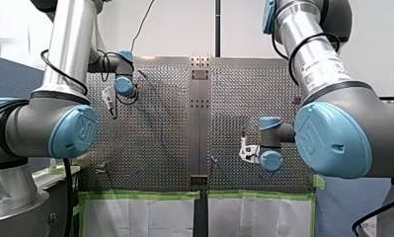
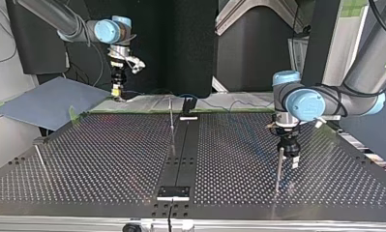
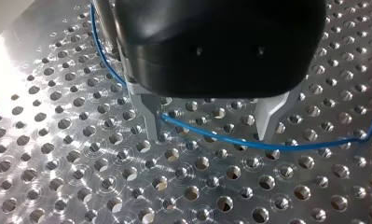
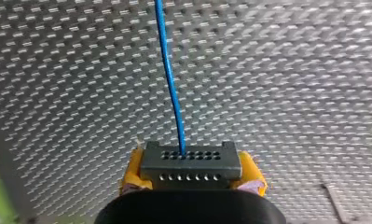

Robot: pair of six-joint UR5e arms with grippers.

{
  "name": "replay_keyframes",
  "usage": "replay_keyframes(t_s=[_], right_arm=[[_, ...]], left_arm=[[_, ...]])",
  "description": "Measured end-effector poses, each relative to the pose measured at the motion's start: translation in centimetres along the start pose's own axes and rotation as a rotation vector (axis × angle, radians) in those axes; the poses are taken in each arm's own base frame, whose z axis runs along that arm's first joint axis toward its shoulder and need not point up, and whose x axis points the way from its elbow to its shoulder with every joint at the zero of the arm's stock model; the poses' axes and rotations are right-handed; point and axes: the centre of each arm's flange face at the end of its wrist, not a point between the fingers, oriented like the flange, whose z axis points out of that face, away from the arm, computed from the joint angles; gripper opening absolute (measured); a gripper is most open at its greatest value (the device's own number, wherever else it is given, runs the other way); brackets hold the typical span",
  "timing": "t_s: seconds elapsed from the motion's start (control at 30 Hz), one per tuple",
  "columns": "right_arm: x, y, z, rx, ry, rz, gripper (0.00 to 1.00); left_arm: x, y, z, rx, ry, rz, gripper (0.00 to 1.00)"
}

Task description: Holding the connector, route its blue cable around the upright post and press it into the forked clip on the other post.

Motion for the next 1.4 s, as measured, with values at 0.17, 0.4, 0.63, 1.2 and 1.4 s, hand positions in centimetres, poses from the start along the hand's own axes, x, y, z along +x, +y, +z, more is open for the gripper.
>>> replay_keyframes(t_s=[0.17, 0.4, 0.63, 1.2, 1.4], right_arm=[[2.5, -0.6, 0.5, 0.033, 0.063, 0.006, 0.00], [5.0, -1.7, 0.8, 0.096, 0.119, 0.010, 0.00], [4.2, -2.2, 0.4, 0.125, 0.097, 0.008, 0.00], [-2.2, -2.6, -1.2, 0.111, -0.003, -0.009, 0.00], [-2.7, -2.5, -1.3, 0.100, -0.010, -0.006, 0.00]], left_arm=[[0.0, 0.0, 0.0, 0.000, 0.000, -0.001, 1.00], [0.0, 0.0, 0.0, 0.000, 0.000, -0.001, 1.00], [0.0, 0.0, 0.0, 0.000, 0.000, -0.004, 1.00], [0.0, -0.1, 0.0, 0.002, 0.001, -0.005, 1.00], [0.0, -0.1, 0.0, 0.002, 0.001, -0.005, 1.00]])
